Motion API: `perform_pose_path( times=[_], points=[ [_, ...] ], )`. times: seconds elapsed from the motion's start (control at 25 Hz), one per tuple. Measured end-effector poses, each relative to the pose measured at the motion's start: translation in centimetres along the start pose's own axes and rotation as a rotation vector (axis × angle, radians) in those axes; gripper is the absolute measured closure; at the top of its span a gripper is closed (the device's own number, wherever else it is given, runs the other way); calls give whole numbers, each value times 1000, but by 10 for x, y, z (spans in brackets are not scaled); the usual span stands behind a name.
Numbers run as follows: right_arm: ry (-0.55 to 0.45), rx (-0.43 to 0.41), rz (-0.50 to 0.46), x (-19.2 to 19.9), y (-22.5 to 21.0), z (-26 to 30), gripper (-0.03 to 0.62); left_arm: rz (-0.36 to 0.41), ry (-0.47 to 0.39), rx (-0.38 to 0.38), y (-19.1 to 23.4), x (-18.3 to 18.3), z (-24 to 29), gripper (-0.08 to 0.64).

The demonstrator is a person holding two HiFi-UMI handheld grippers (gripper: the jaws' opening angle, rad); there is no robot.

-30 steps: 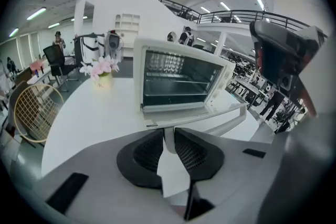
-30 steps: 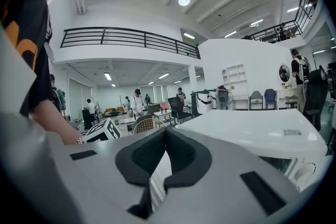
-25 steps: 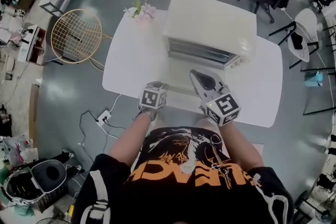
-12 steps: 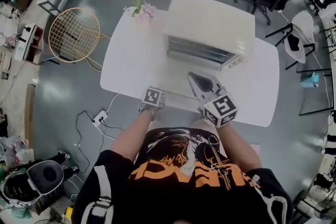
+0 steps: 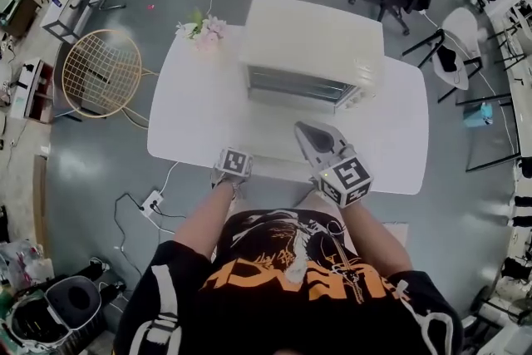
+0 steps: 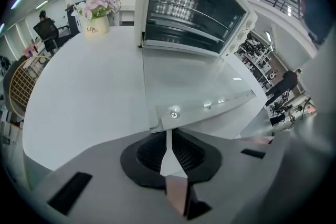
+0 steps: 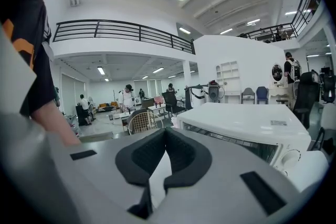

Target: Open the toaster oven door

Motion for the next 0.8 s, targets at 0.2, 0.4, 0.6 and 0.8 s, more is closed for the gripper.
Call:
perform_pose_path(
  times=[0.2, 0.4, 0.6, 0.8],
  points=[
    [-5, 2, 3, -1, -1, 2, 578, 14, -8, 15, -4, 1, 4, 509],
    [-15, 0, 4, -4, -2, 4, 578, 28, 9, 32, -7, 28, -4, 534],
    [-15, 4, 10, -4, -10, 7, 578, 53, -230, -12, -11, 8, -33, 537],
    [-15, -2, 14, -3, -13, 11, 578, 95, -456, -51, -20, -33, -79, 537]
  ],
)
Point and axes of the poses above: the fingertips, and each gripper's own axes: z forward along the fingers, y to its left, x out of its underside, the point moved 4 cm from there along -z, backward along the fingers, and after that the axes turned 3 degrees about -y, right-handed, at the moved point
